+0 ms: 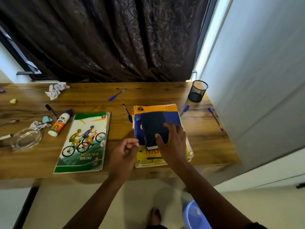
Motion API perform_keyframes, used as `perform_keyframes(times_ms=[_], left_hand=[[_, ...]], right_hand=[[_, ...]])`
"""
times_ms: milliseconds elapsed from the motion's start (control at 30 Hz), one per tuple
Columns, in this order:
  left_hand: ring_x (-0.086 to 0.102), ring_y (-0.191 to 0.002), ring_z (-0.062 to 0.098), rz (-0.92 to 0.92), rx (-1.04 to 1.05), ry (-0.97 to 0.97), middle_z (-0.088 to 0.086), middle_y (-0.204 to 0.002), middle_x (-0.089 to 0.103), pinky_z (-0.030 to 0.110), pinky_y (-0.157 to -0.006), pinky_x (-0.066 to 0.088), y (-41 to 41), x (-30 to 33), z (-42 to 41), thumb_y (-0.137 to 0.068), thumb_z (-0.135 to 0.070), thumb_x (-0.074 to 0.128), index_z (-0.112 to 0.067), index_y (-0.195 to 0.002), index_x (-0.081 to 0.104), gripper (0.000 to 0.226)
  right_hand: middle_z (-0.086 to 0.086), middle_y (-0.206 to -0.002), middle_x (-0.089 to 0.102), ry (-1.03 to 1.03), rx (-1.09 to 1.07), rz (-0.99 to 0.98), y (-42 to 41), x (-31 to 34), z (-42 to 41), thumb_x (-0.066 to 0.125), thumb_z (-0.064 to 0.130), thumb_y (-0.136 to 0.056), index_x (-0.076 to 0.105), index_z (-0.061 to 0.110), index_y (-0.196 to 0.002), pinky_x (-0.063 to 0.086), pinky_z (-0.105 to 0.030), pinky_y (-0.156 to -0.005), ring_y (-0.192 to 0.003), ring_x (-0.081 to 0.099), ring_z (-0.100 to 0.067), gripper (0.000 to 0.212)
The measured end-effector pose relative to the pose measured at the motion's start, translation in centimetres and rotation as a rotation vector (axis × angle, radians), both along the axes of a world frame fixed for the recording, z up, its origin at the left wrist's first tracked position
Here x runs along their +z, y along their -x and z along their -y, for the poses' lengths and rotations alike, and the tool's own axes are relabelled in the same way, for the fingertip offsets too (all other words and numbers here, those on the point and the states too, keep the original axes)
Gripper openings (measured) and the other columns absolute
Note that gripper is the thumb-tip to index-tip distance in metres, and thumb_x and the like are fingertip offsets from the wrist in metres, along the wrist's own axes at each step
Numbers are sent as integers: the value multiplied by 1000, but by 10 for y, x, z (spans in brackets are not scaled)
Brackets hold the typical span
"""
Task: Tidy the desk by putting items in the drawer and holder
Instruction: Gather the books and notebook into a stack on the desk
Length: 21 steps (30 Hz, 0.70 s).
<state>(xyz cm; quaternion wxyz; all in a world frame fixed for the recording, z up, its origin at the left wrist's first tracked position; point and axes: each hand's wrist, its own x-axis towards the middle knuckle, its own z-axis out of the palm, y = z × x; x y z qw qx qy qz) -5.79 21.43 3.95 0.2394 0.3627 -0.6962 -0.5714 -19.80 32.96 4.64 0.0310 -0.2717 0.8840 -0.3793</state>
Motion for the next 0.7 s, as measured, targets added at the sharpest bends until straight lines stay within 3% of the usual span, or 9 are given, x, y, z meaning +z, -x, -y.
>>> perform_keyframes(times_ms=[67,167,267,400,467,533,633,700], left_hand=[[69,-78,23,-49,4,-127,2,-84,74,41,-71,56,-17,-3,-8,-97,-21,67,-19,-101,72,6],[64,-71,19,-61,3,-253,4,-77,72,28,-62,53,-46,-6,-19,-101,-15,60,-10,-99,71,12],[68,-76,21,4,38,-388,5,-80,75,34,-68,55,-72,-27,-25,-101,-17,59,-11,-98,73,15],[66,-82,28,55,117,-698,10,-84,74,37,-75,54,-97,-65,-33,-102,-20,56,-5,-106,70,21],[66,-87,28,107,126,-909,14,-96,72,41,-84,54,-102,-81,-32,-103,-27,54,-6,-110,65,25],[65,-101,33,116,139,-1111,17,-111,69,47,-97,51,-104,-98,-27,-103,-35,52,-6,-113,61,32],[59,-120,43,36,241,-1255,24,-130,62,54,-106,47,-102,-126,-16,-104,-43,45,0,-133,51,52],[55,-125,46,-9,319,-1274,26,-139,56,56,-107,45,-96,-139,-9,-105,-45,38,0,-144,43,61]], right_hand=[[-8,-137,48,32,-11,-37,-16,1,-3,68,39,-93,50,22,-136,45,-38,-96,-124,45,-26,50],[-6,-132,52,61,-40,-161,-45,-1,-13,66,40,-90,54,21,-132,40,-33,-88,-120,47,-24,48],[-5,-127,55,154,6,-176,-70,-7,-28,65,34,-92,59,18,-126,43,-30,-86,-115,52,-21,37],[3,-89,68,137,159,-131,-103,-33,-55,62,29,-93,66,18,-93,52,-35,-65,-77,63,-15,12],[2,-77,70,-60,206,7,-108,-61,-62,58,37,-89,68,18,-86,52,-35,-61,-68,65,-19,21],[-1,-75,72,-179,234,285,-108,-91,-67,53,41,-86,71,17,-86,53,-31,-60,-66,68,-18,30],[-7,-78,65,-183,117,887,-95,-129,-67,59,19,-100,65,13,-98,45,-23,-48,-52,60,-9,9],[-8,-83,65,-153,-22,1113,-82,-144,-67,58,25,-103,59,17,-105,46,-27,-57,-61,61,-17,8]])
